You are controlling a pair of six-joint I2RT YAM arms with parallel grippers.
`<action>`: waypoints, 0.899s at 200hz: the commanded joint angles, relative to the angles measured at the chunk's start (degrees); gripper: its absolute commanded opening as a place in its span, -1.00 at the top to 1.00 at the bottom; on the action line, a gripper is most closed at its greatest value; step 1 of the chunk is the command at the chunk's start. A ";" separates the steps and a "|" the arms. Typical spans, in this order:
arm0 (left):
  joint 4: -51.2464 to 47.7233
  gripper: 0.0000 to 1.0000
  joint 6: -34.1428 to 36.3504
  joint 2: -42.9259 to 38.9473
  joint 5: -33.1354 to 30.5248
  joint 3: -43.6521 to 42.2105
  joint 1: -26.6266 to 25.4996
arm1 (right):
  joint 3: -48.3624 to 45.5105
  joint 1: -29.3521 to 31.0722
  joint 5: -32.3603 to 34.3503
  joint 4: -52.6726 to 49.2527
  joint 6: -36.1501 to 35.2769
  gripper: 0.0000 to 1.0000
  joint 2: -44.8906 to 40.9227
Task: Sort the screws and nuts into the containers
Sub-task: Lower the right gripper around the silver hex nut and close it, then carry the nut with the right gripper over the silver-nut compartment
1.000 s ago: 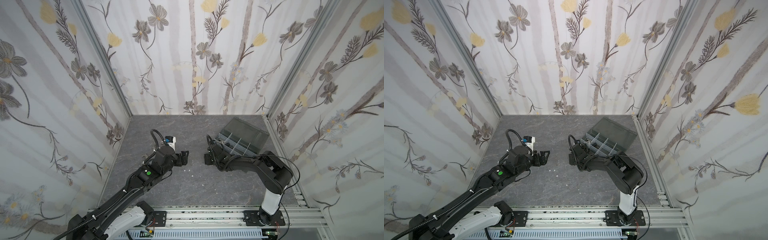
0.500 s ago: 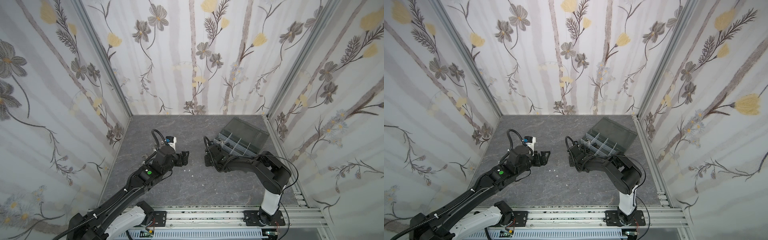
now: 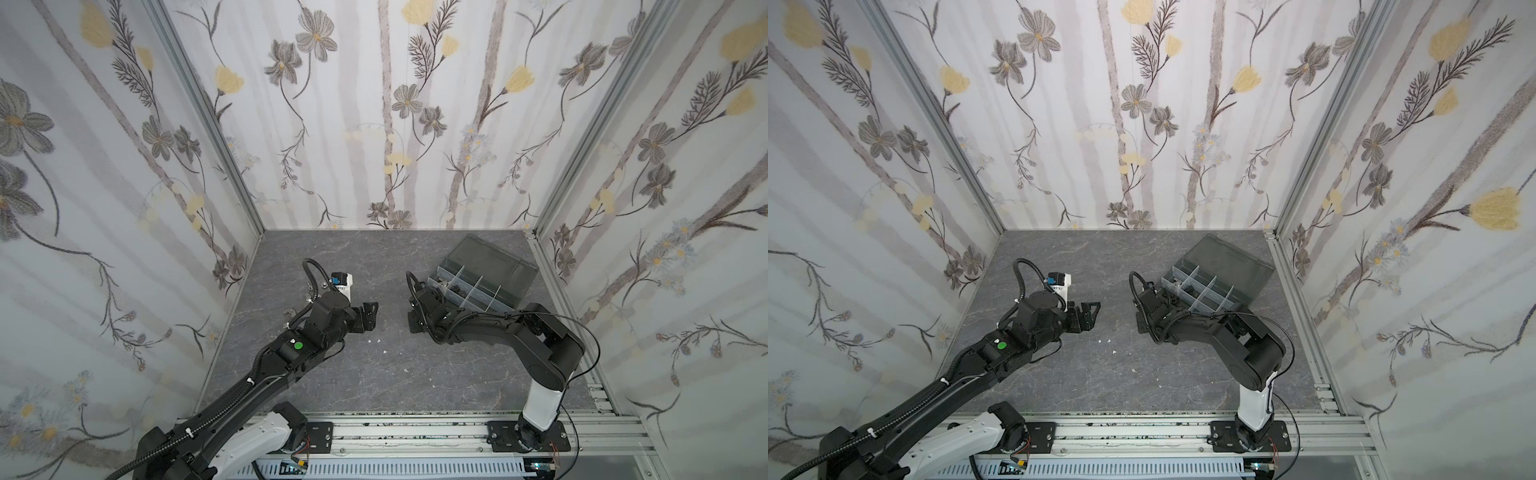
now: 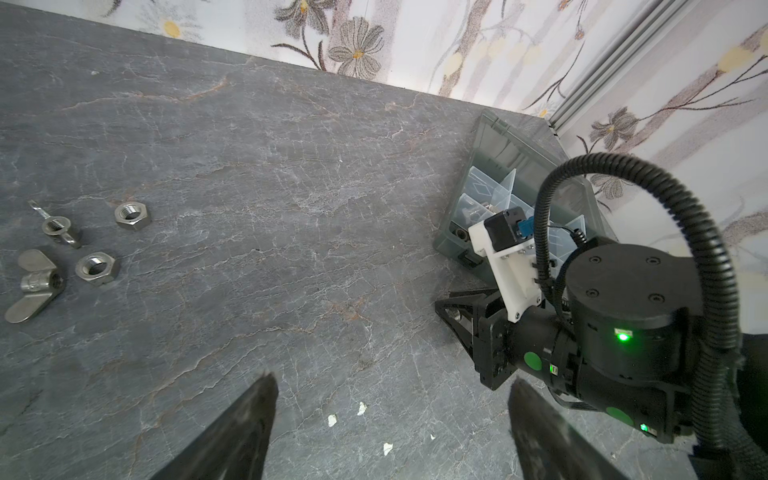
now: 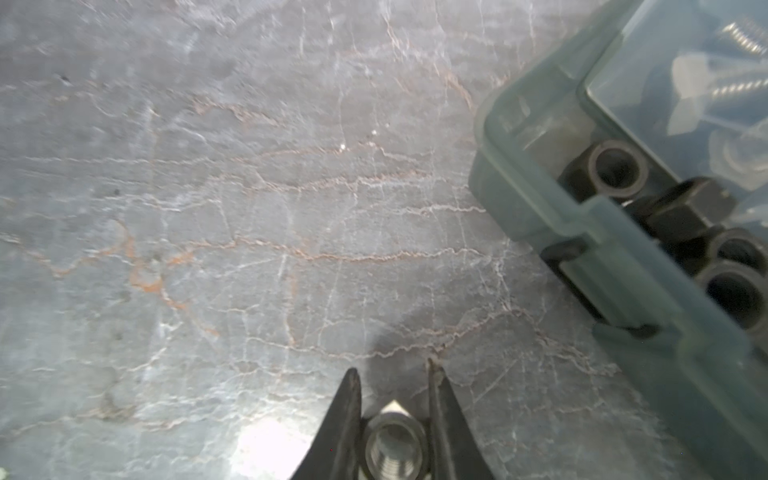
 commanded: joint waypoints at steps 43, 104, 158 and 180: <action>0.48 -0.75 -0.02 -0.25 -0.88 0.21 0.04 | -0.07 -0.30 0.01 -1.21 -0.49 0.71 -6.45; 1.06 -0.76 -0.16 0.49 -0.48 0.12 0.03 | -4.73 -4.74 -1.73 -1.12 -0.53 0.72 -15.53; 2.29 -0.88 -0.12 1.99 0.01 0.20 0.06 | -11.36 -11.01 -4.20 -0.43 -0.44 0.73 -23.74; 2.54 -0.95 -0.08 2.72 -0.33 0.37 0.06 | -15.61 -13.58 -4.75 -0.27 -0.35 0.74 -27.08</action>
